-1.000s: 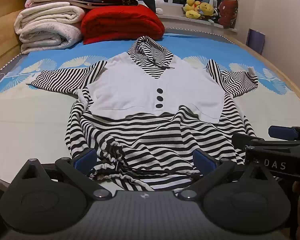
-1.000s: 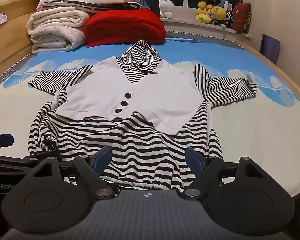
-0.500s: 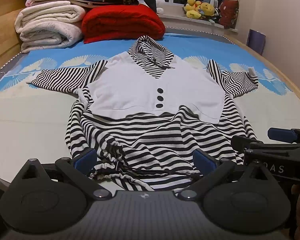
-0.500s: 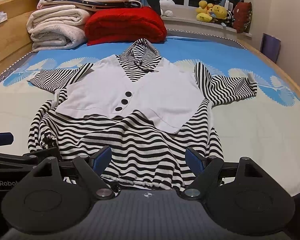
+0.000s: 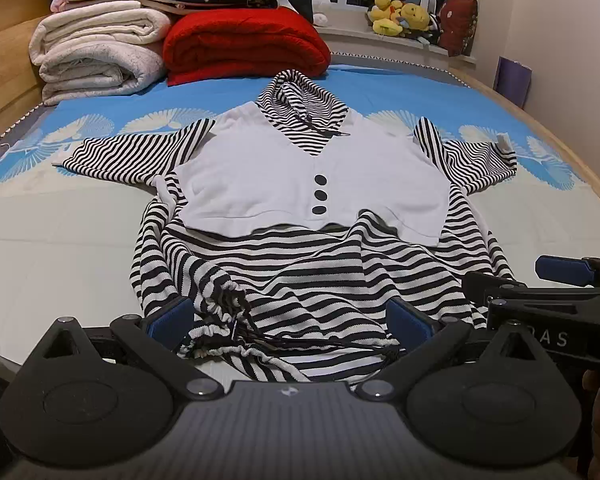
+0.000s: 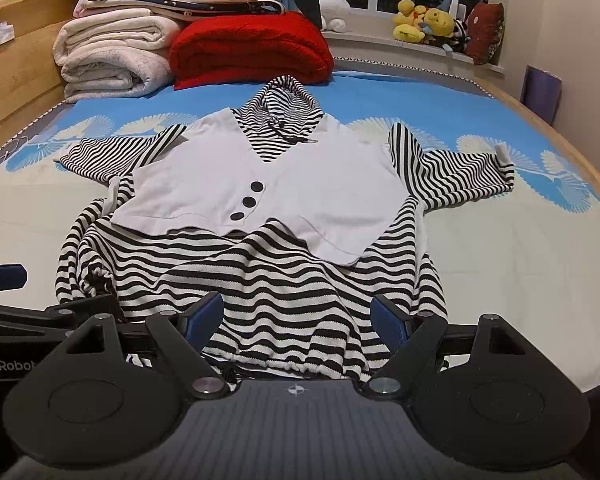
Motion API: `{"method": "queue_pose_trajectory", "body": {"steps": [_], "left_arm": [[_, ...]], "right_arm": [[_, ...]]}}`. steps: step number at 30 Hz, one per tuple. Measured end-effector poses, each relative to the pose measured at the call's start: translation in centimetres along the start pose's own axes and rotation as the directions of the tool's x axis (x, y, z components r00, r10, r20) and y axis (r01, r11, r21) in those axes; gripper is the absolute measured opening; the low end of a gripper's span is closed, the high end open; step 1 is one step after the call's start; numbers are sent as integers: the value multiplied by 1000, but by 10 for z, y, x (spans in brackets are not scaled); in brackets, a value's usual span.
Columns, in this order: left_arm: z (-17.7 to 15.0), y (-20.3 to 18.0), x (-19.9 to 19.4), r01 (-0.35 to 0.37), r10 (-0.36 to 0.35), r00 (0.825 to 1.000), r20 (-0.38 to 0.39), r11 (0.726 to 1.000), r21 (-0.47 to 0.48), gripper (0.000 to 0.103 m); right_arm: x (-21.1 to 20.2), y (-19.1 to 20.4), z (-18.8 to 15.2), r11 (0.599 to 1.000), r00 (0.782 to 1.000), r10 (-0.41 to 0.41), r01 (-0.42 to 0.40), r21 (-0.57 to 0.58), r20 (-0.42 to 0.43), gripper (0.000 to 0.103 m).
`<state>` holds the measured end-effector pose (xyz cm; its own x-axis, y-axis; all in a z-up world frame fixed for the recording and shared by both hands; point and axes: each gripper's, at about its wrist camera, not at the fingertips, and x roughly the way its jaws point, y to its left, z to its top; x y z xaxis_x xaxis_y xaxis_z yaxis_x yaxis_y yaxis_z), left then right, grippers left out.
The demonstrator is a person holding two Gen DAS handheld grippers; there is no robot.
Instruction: Fold small clothes
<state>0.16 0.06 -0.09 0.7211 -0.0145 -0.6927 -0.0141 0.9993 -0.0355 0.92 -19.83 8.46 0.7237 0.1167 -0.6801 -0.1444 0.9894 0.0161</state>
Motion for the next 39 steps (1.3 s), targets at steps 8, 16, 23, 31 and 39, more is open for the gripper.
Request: {"method": "queue_pose_trajectory", "body": {"steps": [8,16,23,31,39], "left_arm": [[0,0,0,7,-7,1000,0,1000,-7,102],[-3,1,2,0,0,1000,-7,1000,0,102],[2,1,-1,71,-72,997,-26,995,-65,102],[15,29,7,69,-73,996,-55,995,-71,102],[40,90,71,-5,0,991,-131,999,-40,89]], "right_arm": [[0,0,0,1000,1000,-3,3,-3,-3,82],[0,0,-1,1000,1000,-4,4,-4,-5,82],[0,-7,2,1000,1000,-26,26,16,0,82],[-7,-61,19,985,999,-37,31,167,36,43],[43,-143,45,987,992,-44,61,148,-117,46]]}}
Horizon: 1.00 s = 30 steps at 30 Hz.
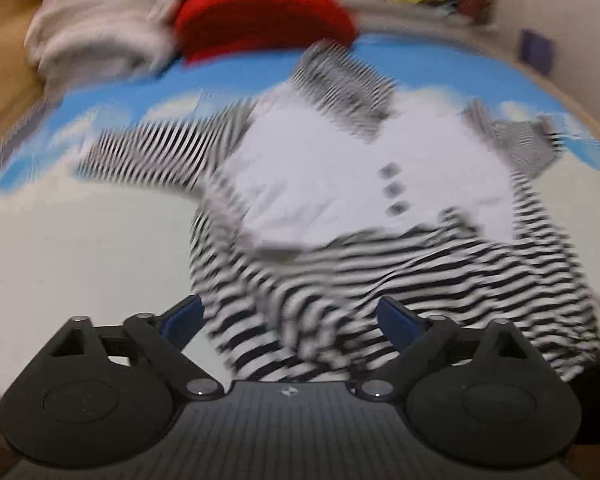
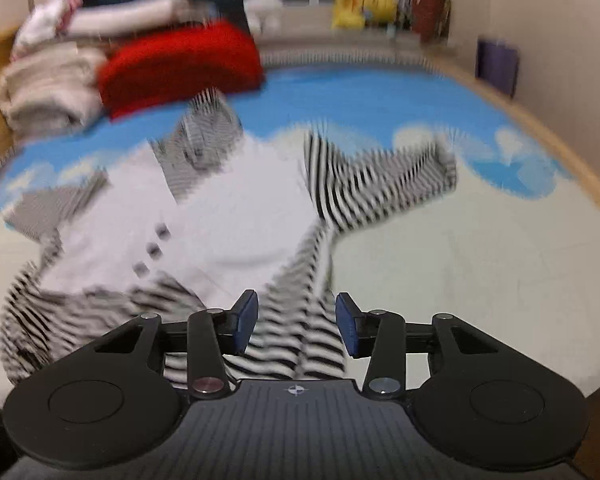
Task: Fold small clothes
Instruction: 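Grasp the striped hem with the left gripper while the right gripper grasps the hem beside it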
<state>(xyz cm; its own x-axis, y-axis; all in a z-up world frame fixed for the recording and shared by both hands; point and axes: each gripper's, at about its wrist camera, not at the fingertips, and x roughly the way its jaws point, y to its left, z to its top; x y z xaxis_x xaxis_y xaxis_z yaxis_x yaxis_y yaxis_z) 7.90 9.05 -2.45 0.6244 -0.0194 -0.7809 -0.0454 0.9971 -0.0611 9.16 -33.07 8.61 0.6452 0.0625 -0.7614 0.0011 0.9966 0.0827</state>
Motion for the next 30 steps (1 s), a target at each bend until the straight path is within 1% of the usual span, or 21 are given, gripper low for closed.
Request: {"method": "queue_pose_trajectory", "body": {"steps": [1,2,4,5,6,7,9,11,12,14,16,17,18,20,22,24,25,27,28,29,30], "left_arm": [[0,10,13,-5,1,998,-64,998,-65,82],[-1,22,26,6,-26,992,-121,988,-157,81],[-4,35,43,12,-67,978,-195,962,-272,81],[-5,38,50,9,-81,973,-218,950,-311,81],[-4,39,55,18,-92,973,-210,944,-330,81],[-3,40,60,9,-89,970,-225,941,-337,81],[2,42,67,-6,-80,970,-229,937,-350,81],[0,43,69,-46,-46,968,-247,934,-355,82],[0,44,72,-54,-44,966,-253,929,-367,82],[-4,45,77,-72,-32,964,-264,924,-376,84],[-7,46,79,-95,-13,959,-283,927,-364,84],[-8,46,80,-108,0,957,-291,929,-355,84],[-10,47,82,-119,10,954,-301,931,-346,81],[-13,46,85,-117,9,948,-317,938,-325,54],[-14,41,82,-90,-1,950,-313,957,-275,15],[-10,33,68,-34,-36,961,-273,969,-247,11],[-10,30,58,16,-79,966,-245,969,-248,7],[-9,21,35,139,-185,965,-183,961,-240,7],[-9,16,25,180,-218,963,-162,959,-221,7],[-10,13,18,194,-226,961,-161,961,-195,7],[-12,13,16,183,-216,960,-179,966,-180,7]], "right_arm": [[14,-8,-6,1000,999,0,1,18,-51,46],[27,-14,-13,999,995,0,3,35,-101,46],[56,-24,-29,994,968,3,25,110,-251,46],[67,-27,-33,986,954,34,17,167,-297,46],[76,-29,-37,975,941,71,4,221,-330,48],[83,-29,-40,969,930,88,2,247,-356,52],[91,-22,-42,976,923,62,24,216,-379,54],[96,-13,-45,985,919,27,44,169,-394,54],[96,-9,-47,987,919,21,44,154,-393,54],[97,-2,-48,993,923,13,32,112,-384,49],[95,5,-49,997,927,8,21,72,-374,26],[93,3,-49,998,930,19,7,69,-368,20],[91,2,-49,997,932,39,-11,80,-361,7],[86,-3,-46,994,939,59,-25,105,-338,6],[79,-10,-44,991,948,62,-22,128,-312,5],[73,-21,-37,984,960,68,-20,176,-271,5],[64,-32,-31,977,973,55,-6,214,-224,5],[46,-53,-19,959,991,20,18,283,-132,4],[38,-63,-16,949,995,6,26,313,-100,4],[32,-71,-14,941,997,-16,41,336,-78,4],[30,-76,-13,938,996,-31,56,342,-78,5]]}}
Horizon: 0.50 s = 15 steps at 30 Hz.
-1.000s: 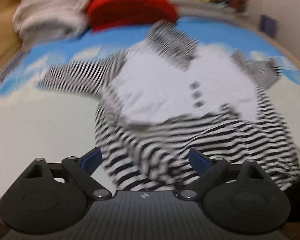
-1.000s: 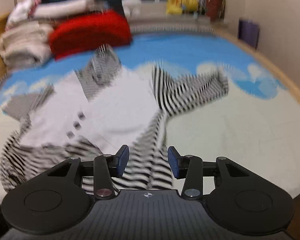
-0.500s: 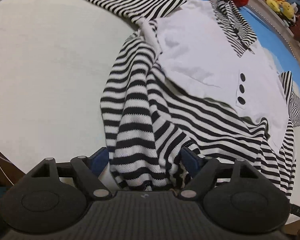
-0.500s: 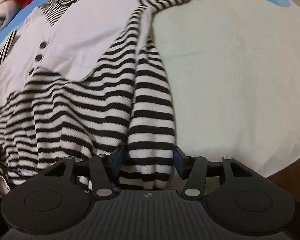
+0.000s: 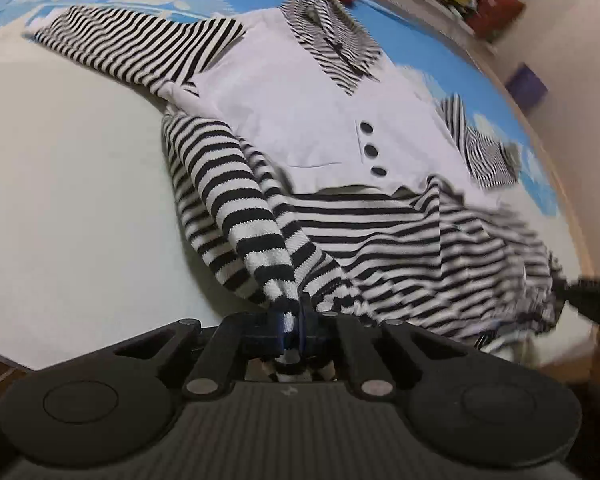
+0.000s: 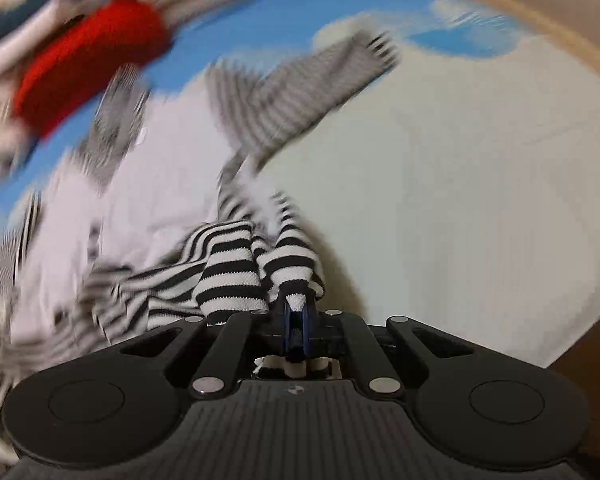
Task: Fold small clothes
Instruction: 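Grasp the striped hem with the left gripper while the right gripper grasps the hem beside it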
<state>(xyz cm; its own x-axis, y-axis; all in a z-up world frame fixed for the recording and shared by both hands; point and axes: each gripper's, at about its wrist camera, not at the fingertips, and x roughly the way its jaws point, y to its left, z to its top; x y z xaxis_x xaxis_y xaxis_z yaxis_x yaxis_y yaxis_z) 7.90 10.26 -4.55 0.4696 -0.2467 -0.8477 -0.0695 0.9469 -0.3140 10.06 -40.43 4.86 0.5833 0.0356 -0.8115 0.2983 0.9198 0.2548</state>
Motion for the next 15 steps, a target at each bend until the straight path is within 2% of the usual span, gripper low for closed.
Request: {"method": "queue_pose_trajectory", "body": {"steps": [1,2,4,6,9,11,12,13,15], "left_arm": [[-2,4,2,-37,37,999,-30,999,1,7],[-4,16,6,-111,109,991,-76,994,-17,7],[-6,40,7,-231,220,967,-130,970,-73,6],[-4,48,0,-227,213,968,-131,968,-105,6],[-6,43,-3,-187,174,973,-153,979,-77,9],[-7,40,0,-161,147,974,-173,984,-73,18],[-5,40,-1,-158,143,976,-166,984,-83,36],[-2,40,-5,-160,145,979,-146,982,-102,60],[8,42,-14,-173,164,984,-69,976,-134,75]], "right_arm": [[3,-1,-1,1000,1000,-5,5,-6,-19,5],[8,0,-5,1000,998,2,-3,-26,-63,5],[28,9,-19,995,972,56,-74,-71,-228,6],[39,21,-36,986,948,38,-87,-142,-317,8],[41,29,-38,976,947,-16,-55,-210,-321,8],[40,22,-34,982,950,-52,-7,-187,-309,5],[38,16,-33,985,953,-74,23,-174,-295,5],[36,12,-31,985,956,-92,47,-166,-279,5],[27,8,-32,983,966,-113,74,-170,-231,6]]}}
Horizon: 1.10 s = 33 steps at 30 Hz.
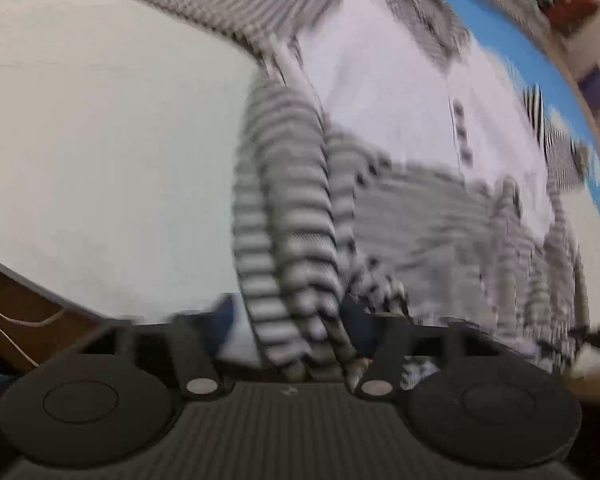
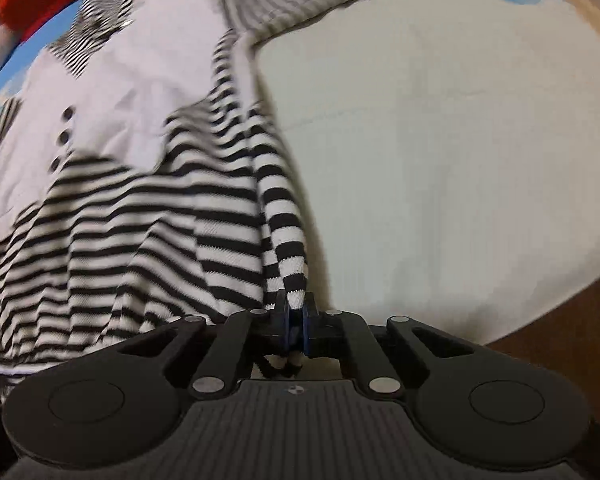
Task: Fold small clothes
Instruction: 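Grasp the striped hem with the left gripper while the right gripper grasps the hem beside it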
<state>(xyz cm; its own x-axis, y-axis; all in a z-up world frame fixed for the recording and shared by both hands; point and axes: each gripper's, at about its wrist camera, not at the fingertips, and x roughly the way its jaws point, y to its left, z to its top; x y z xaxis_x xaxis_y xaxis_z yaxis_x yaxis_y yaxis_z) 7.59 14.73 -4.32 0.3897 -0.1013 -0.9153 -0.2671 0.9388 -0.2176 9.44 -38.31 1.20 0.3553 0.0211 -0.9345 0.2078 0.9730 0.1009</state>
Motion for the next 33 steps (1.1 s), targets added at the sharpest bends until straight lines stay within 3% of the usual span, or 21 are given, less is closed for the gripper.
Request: {"method": "queue_pose_trajectory", "body": {"steps": [2,4,6,8,10,11,12,13,14,15,17,19,23,24,25,27,28,30,33], "left_arm": [[5,-4,-17,25,-25,994,104,1000,0,75],[9,-10,-24,64,-65,986,154,998,16,74],[10,-21,-23,109,-118,980,162,992,66,68],[7,-36,-17,130,-149,978,143,983,131,61],[4,-48,-2,142,-161,983,92,973,183,45],[1,-49,6,123,-137,989,53,971,203,41],[-2,-48,13,75,-80,997,10,973,217,33],[-7,-41,23,4,7,999,-46,975,223,32],[-11,-30,35,-72,97,988,-119,977,199,29],[-12,-20,37,-85,107,984,-141,984,155,28],[-12,-19,22,-73,91,988,-127,988,137,29],[-15,-26,10,-88,106,990,-89,980,179,29],[-11,-35,-6,26,-27,1000,8,990,139,33],[-8,-38,-9,51,-55,998,27,990,134,36],[-6,-40,-7,59,-64,997,35,989,138,46],[-6,-52,20,-52,59,998,-30,980,194,52],[-10,-53,36,-125,147,985,-84,967,223,52],[-12,-63,43,-141,160,985,-70,965,221,53],[-8,-77,18,-105,93,994,60,966,235,55]], "right_arm": [[-8,-4,0,1000,997,-15,13,19,69,14],[-21,-3,0,1000,988,-11,8,20,151,35],[-30,5,1,999,975,43,-42,-8,217,45],[-30,22,3,992,961,117,-104,-65,252,45],[-26,37,2,975,949,204,-176,-133,239,45],[-22,44,2,964,946,242,-210,-162,214,45],[-15,54,0,954,947,265,-231,-193,179,45],[-7,63,-2,947,954,264,-229,-226,140,45],[3,72,-3,944,965,241,-208,-255,103,45],[14,78,-5,943,978,199,-175,-283,58,45],[30,77,-11,946,996,82,-90,-311,-38,41],[35,73,-8,956,997,35,-53,-289,-65,41],[18,75,-8,957,998,57,-60,-282,-20,40],[11,75,-9,958,995,98,-93,-270,6,40],[8,75,-7,957,991,134,-123,-261,27,40],[12,78,-5,955,992,123,-109,-276,35,39],[19,78,-7,954,997,75,-68,-292,14,40],[36,74,-13,952,999,-17,3,-305,-45,40],[21,78,-4,962,999,46,-38,-271,23,40]]}}
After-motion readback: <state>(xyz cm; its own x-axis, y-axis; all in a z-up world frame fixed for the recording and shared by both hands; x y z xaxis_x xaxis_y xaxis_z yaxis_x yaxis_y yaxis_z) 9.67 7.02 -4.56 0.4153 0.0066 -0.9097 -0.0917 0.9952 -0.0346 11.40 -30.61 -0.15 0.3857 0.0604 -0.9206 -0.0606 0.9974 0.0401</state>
